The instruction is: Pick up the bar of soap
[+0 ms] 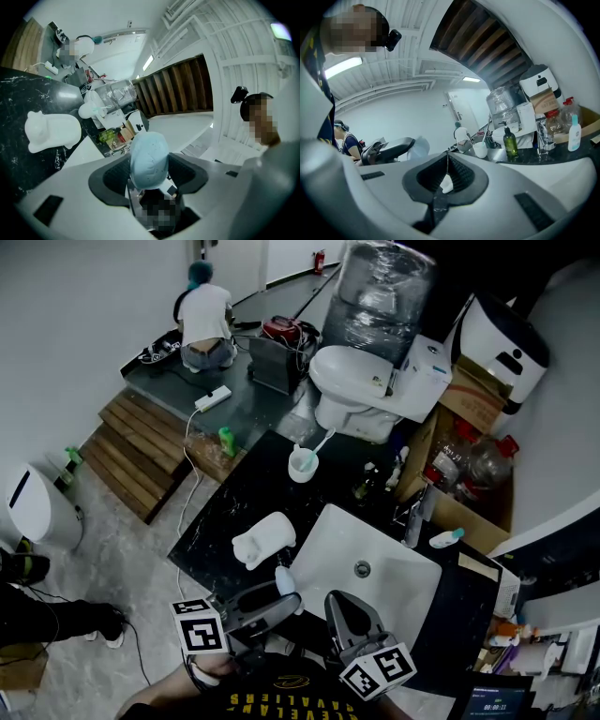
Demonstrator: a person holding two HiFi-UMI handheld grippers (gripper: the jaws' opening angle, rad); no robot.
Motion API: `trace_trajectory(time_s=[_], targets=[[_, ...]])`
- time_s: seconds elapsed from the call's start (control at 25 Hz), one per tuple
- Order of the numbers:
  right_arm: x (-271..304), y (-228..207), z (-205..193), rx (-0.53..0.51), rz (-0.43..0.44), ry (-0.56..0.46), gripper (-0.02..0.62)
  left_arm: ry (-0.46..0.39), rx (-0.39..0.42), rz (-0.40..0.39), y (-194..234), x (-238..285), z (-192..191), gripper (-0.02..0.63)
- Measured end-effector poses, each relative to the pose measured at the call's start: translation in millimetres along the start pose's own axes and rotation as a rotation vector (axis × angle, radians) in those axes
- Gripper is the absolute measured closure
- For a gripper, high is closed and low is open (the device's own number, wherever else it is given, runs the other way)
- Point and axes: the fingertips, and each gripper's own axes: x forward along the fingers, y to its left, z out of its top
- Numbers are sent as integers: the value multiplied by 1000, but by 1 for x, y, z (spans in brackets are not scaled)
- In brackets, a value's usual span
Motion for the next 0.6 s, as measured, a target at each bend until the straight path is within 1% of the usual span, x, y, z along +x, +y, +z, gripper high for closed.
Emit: trace_trajectory(time_s=[0.6], targets=[[0,1,-2,4,2,7,577,3,-6,-1,-1,-1,-1,341]])
